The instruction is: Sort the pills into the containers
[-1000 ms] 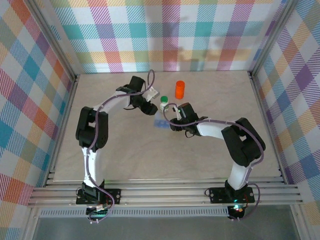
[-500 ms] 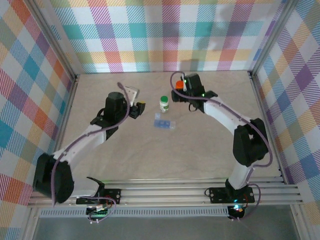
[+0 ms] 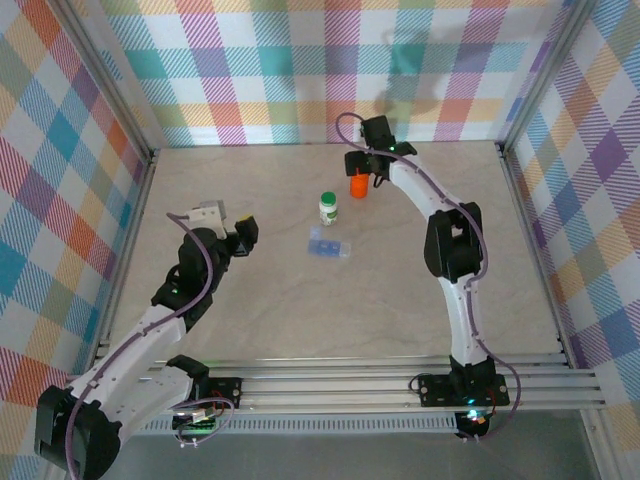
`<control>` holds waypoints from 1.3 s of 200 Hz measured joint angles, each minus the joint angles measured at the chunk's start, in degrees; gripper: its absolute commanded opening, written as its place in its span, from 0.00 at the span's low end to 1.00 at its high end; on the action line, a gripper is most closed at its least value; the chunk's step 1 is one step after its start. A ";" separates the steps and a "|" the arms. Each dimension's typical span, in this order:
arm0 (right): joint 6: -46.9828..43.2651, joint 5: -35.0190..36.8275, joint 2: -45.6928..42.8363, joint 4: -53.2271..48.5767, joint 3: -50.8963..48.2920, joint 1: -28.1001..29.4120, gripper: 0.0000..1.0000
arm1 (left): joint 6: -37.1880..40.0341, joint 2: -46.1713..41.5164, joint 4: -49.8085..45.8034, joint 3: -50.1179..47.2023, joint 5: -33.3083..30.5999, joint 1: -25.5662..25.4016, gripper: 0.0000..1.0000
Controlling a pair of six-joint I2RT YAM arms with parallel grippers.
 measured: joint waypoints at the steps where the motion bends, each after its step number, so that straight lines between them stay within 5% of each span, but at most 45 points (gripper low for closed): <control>1: 0.00 -0.24 0.15 -0.13 0.09 0.00 0.96 | -0.09 -0.07 0.00 -0.07 0.00 0.00 0.70; 96: 1.36 -6.38 0.98 -2.08 0.66 0.02 0.90 | -1.84 -3.28 0.04 -3.10 2.86 0.00 0.70; 137: 0.96 -6.49 4.11 -2.25 2.54 0.02 0.73 | -1.81 -3.34 0.04 -3.10 4.13 0.00 0.70; 260: -4.35 -7.19 5.51 -2.19 2.62 0.02 0.46 | 0.63 -2.32 4.26 -5.29 10.43 0.00 0.70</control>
